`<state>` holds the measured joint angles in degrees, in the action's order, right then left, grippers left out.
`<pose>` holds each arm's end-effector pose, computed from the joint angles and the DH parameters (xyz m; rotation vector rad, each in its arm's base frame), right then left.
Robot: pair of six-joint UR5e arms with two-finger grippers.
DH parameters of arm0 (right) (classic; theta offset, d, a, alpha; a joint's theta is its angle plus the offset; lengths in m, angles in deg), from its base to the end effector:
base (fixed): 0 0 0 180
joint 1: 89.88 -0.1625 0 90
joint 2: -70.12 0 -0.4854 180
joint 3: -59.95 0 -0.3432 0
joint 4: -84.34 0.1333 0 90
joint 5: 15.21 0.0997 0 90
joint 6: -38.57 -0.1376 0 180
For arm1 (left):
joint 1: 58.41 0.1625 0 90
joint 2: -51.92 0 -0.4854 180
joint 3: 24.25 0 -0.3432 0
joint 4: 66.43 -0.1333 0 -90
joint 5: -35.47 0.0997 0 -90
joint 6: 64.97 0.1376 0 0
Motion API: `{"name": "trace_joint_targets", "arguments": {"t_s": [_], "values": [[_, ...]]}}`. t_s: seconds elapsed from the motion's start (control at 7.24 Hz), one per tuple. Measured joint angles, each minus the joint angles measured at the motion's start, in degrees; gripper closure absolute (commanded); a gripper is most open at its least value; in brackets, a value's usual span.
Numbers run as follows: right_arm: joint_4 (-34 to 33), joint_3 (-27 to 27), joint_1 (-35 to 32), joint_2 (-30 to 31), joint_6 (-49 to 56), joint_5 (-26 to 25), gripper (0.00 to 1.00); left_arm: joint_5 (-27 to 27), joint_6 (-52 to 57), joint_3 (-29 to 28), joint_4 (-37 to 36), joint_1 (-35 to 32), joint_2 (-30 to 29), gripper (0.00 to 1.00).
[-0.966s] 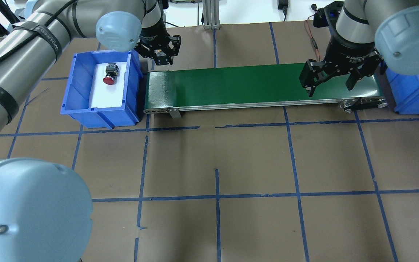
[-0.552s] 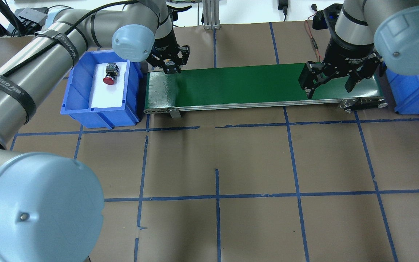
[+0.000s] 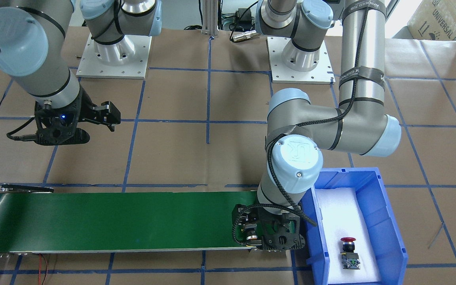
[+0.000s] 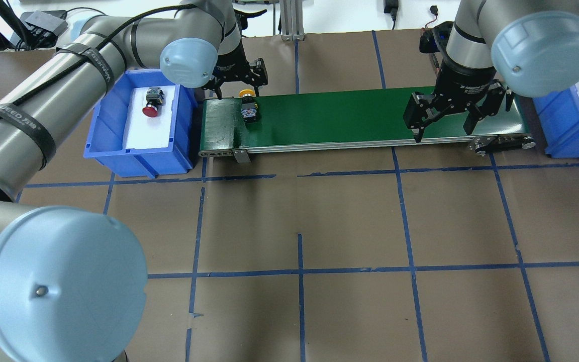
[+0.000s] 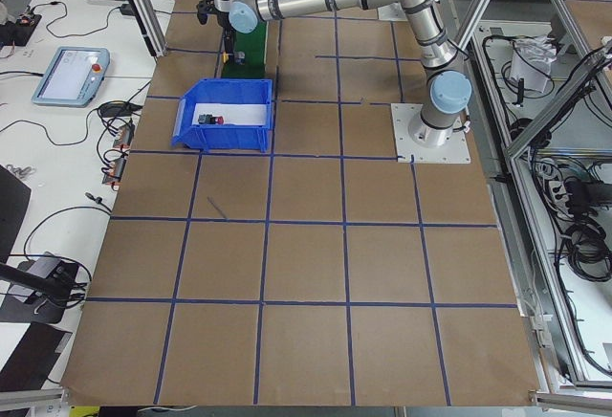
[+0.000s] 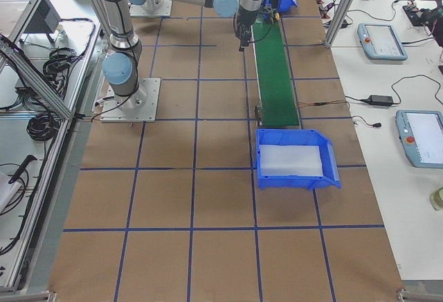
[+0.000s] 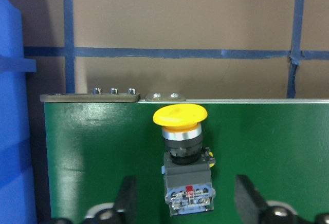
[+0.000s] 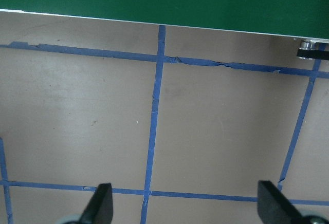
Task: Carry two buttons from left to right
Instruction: 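Carry the yellow button onto the conveyor start and open the left gripper, then move the left gripper back into the bin over the red button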
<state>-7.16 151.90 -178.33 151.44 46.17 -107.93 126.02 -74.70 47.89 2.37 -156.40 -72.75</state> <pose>0.1135 -0.4904 0.4275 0.1693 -3.0922 -0.2523 -0.2300 -0.6893 0.3329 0.0482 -3.1366 0.1211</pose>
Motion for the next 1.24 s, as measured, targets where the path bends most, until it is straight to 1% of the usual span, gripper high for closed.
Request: {"name": "trace_joint_targets", "arguments": {"t_s": [0.14, 0.28, 0.55, 0.83, 0.97, 1.24], "values": [[0.08, -0.21, -0.06, -0.68, 0.26, -0.30, 0.00, 0.26, 2.24, -1.71, 0.90, 1.92, 0.39, 0.00], [0.22, -0.15, 0.00, 0.07, 0.40, -0.46, 0.00, 0.36, 5.09, -4.17, 2.95, 4.38, 0.81, 0.00], [2.37, -0.46, 0.40, 4.09, 0.44, -1.25, 0.00, 0.18, 11.68, -7.70, 5.93, 10.07, 1.08, 0.00], [7.05, -1.51, 0.33, 5.30, 0.33, -1.50, 0.00, -0.17, 17.76, -8.01, 5.79, 13.34, 0.11, 0.00], [10.32, -1.94, 0.35, 5.59, 0.31, -1.45, 0.00, -0.15, 20.95, -7.86, 5.22, 13.85, -0.33, 0.00], [13.48, -3.41, 0.57, 5.81, 0.44, -1.58, 0.00, -0.04, 23.51, -7.62, 3.57, 14.19, -1.65, 0.00]]}}
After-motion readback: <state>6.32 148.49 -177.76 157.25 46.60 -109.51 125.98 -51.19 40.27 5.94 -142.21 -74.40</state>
